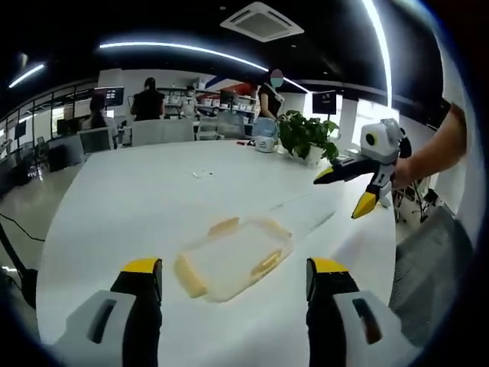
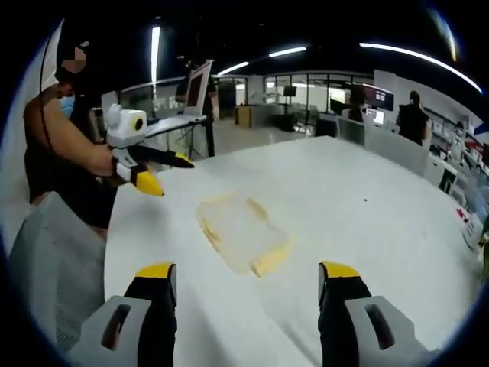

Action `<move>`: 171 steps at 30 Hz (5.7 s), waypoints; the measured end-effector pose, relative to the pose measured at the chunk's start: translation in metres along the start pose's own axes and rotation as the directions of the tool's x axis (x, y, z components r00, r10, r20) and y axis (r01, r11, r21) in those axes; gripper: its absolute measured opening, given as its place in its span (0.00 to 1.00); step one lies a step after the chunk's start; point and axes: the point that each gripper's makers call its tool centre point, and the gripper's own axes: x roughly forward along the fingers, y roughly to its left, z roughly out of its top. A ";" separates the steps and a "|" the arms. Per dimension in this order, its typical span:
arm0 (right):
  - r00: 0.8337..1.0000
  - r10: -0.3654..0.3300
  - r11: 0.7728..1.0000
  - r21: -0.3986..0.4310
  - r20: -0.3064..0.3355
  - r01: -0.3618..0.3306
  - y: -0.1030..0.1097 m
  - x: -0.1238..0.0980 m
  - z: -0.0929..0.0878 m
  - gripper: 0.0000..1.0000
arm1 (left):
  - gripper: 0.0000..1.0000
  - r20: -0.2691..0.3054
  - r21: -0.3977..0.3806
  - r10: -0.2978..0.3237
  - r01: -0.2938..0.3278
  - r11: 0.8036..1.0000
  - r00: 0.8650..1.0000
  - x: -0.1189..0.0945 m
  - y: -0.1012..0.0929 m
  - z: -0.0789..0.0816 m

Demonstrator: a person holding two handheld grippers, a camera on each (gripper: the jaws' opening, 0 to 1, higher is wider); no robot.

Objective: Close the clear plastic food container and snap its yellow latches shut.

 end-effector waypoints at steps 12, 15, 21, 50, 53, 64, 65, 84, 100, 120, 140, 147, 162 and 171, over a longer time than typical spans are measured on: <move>0.999 0.046 0.998 -0.048 -0.023 -0.047 -0.003 0.015 0.005 0.76 | 0.79 -0.026 0.034 -0.022 0.023 0.999 0.999 0.011 0.012 0.001; 0.998 0.057 0.997 -0.056 -0.028 -0.059 -0.004 0.017 0.005 0.76 | 0.78 -0.034 0.047 -0.027 0.028 0.999 0.999 0.012 0.013 0.001; 0.994 0.088 0.991 -0.093 -0.060 -0.093 -0.007 0.021 0.004 0.76 | 0.78 -0.066 0.089 -0.049 0.054 0.995 0.997 0.015 0.015 -0.002; 0.957 0.196 0.946 -0.217 -0.213 -0.242 -0.006 0.049 -0.007 0.74 | 0.75 -0.227 0.274 -0.153 0.214 0.938 0.962 0.035 0.024 -0.017; 0.952 0.203 0.936 -0.239 -0.231 -0.258 -0.007 0.052 -0.006 0.74 | 0.70 -0.249 0.268 -0.163 0.230 0.936 0.955 0.036 0.026 -0.019; 0.933 0.226 0.908 -0.286 -0.280 -0.306 -0.007 0.067 -0.007 0.73 | 0.71 -0.320 0.334 -0.187 0.295 0.895 0.929 0.040 0.028 -0.033; 0.930 0.228 0.904 -0.291 -0.288 -0.312 -0.007 0.068 -0.008 0.73 | 0.71 -0.325 0.341 -0.190 0.302 0.890 0.927 0.041 0.027 -0.033; 0.895 0.243 0.871 -0.321 -0.375 -0.371 -0.008 0.084 -0.020 0.72 | 0.71 -0.429 0.413 -0.213 0.400 0.818 0.878 0.047 0.030 -0.047; 0.872 0.255 0.854 -0.325 -0.418 -0.406 -0.007 0.090 -0.029 0.71 | 0.69 -0.473 0.448 -0.213 0.441 0.778 0.855 0.052 0.030 -0.053; 0.839 0.254 0.834 -0.331 -0.480 -0.442 -0.010 0.100 -0.037 0.68 | 0.65 -0.534 0.459 -0.219 0.497 0.736 0.817 0.061 0.038 -0.063; 0.816 0.233 0.833 -0.325 -0.529 -0.449 -0.017 0.105 -0.051 0.65 | 0.64 -0.543 0.442 -0.247 0.523 0.729 0.803 0.067 0.038 -0.061; 0.813 0.236 0.836 -0.316 -0.532 -0.449 -0.017 0.106 -0.051 0.64 | 0.64 -0.548 0.435 -0.257 0.534 0.725 0.796 0.069 0.038 -0.061; 0.803 0.252 0.840 -0.290 -0.540 -0.458 -0.016 0.104 -0.054 0.57 | 0.59 -0.555 0.421 -0.278 0.553 0.719 0.784 0.070 0.038 -0.062; 0.802 0.250 0.842 -0.286 -0.543 -0.457 -0.019 0.103 -0.053 0.45 | 0.57 -0.571 0.410 -0.288 0.572 0.711 0.769 0.068 0.037 -0.064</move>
